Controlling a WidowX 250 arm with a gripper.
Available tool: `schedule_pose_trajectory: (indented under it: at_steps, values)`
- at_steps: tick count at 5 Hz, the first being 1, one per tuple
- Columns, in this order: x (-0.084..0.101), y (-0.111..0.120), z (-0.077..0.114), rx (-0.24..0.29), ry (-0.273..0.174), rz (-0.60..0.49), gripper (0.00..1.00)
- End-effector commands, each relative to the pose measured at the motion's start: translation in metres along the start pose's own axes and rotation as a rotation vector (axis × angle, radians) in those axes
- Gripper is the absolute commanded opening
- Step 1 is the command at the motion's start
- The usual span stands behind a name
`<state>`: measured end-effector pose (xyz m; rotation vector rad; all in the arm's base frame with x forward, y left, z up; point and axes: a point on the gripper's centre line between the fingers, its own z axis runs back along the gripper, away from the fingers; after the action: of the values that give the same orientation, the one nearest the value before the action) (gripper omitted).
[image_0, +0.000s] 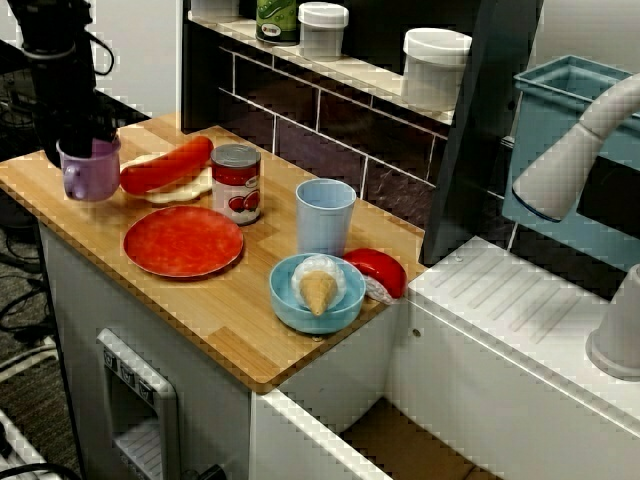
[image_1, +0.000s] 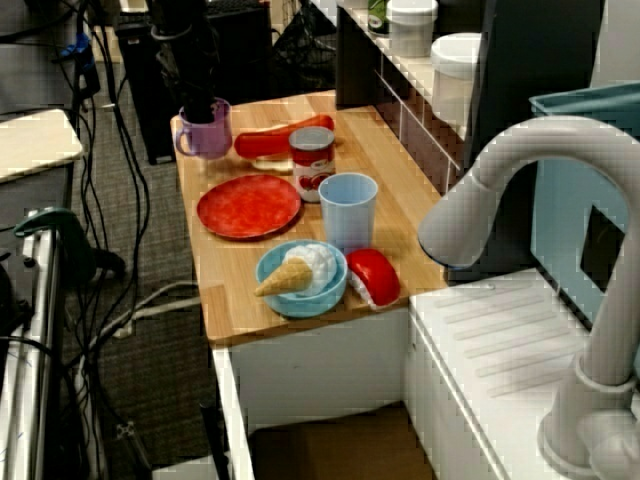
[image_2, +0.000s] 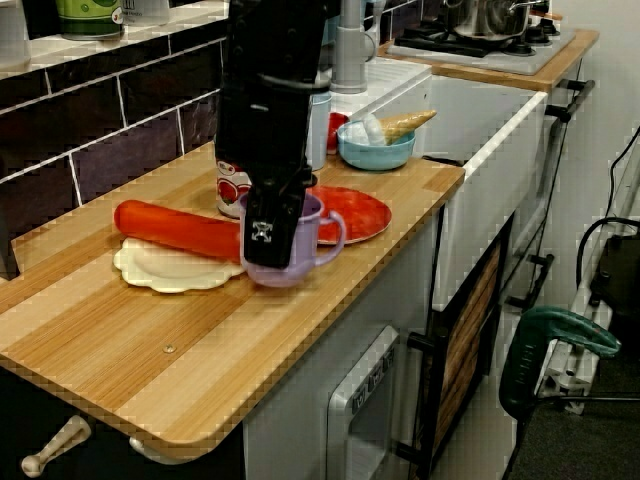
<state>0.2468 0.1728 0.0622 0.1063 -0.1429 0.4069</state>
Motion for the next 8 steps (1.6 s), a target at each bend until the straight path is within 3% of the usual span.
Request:
schedule_pose_trajectory:
  at_steps: [1, 2, 5, 8]
  values:
    - [0.003, 0.011, 0.0, 0.024, -0.025, -0.008, 0.0]
    - [0.003, 0.011, -0.002, 0.04, -0.015, 0.01, 1.0]
    - [0.005, 0.006, -0.001, 0.037, -0.001, 0.019, 1.0]
    - [0.034, -0.006, 0.053, -0.052, -0.002, 0.039, 1.0]
